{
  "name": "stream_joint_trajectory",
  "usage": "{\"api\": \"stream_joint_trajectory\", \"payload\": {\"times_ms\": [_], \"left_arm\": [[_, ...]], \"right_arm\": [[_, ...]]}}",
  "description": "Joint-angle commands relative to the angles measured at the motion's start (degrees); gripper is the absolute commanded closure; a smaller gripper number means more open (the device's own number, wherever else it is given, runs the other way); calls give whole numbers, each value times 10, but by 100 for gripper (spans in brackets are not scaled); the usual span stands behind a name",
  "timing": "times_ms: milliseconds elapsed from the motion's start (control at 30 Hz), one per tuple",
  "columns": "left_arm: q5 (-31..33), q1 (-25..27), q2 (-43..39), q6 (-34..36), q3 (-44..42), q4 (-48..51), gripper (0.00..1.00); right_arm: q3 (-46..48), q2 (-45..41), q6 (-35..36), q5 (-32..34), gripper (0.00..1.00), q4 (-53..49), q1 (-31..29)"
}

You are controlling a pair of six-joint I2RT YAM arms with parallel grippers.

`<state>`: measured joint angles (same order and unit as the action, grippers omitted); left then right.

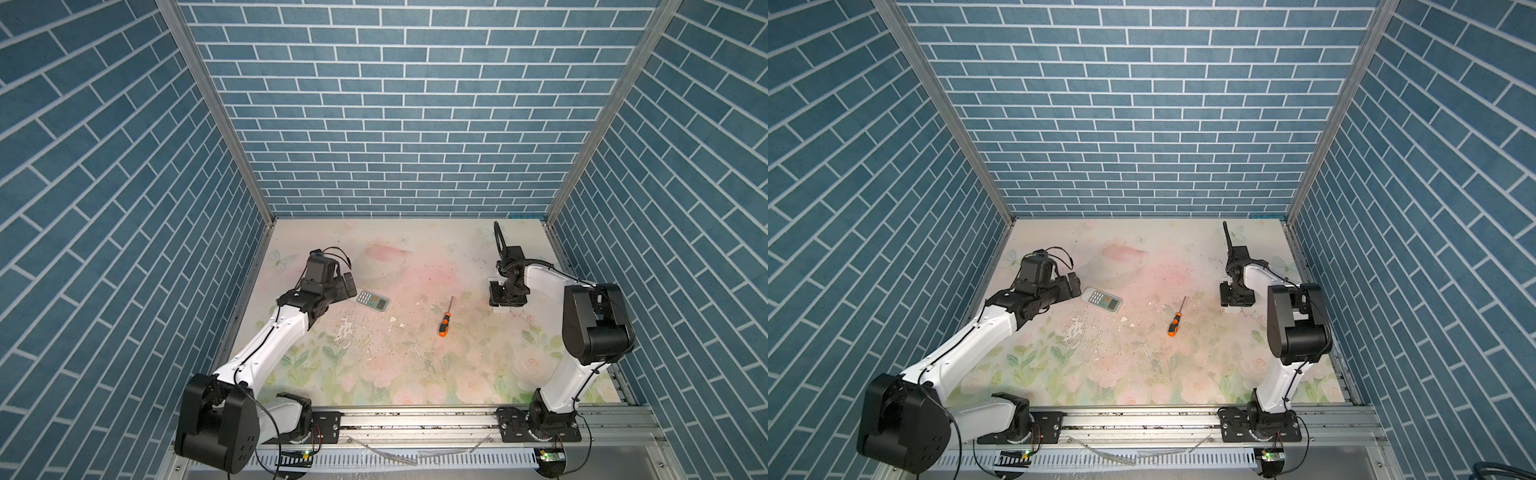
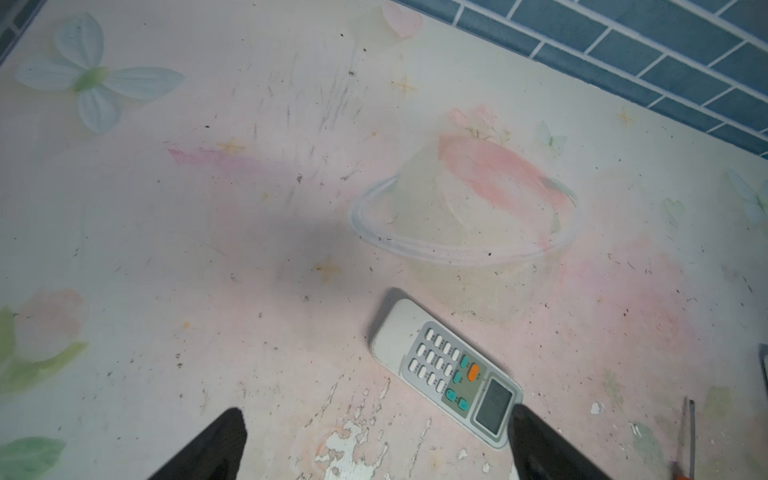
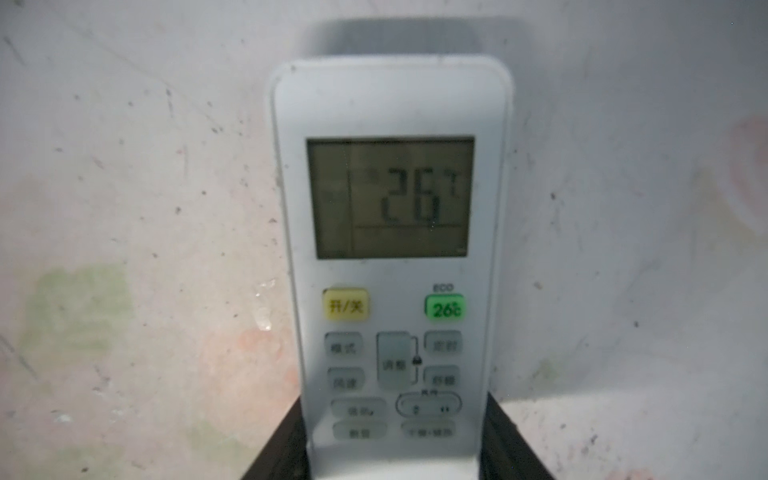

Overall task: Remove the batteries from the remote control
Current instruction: 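Grasp and lift the white remote with the right gripper while the left gripper approaches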

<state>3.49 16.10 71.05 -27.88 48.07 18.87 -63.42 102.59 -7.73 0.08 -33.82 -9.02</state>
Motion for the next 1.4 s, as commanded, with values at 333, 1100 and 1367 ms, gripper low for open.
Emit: {"api": "stream_joint_trajectory", "payload": {"times_ms": [333, 1100, 1367], "left_arm": [[-131, 91, 116, -64, 92, -75, 13], [-231, 185, 291, -214, 79, -470, 32], [-248, 191, 309, -236, 68, -508, 41]], "right_arm": [[-8, -102, -27, -12, 78, -49, -91], [-79, -96, -147, -90, 86, 26, -286], [-98, -76, -155, -93, 87, 43, -303]]}}
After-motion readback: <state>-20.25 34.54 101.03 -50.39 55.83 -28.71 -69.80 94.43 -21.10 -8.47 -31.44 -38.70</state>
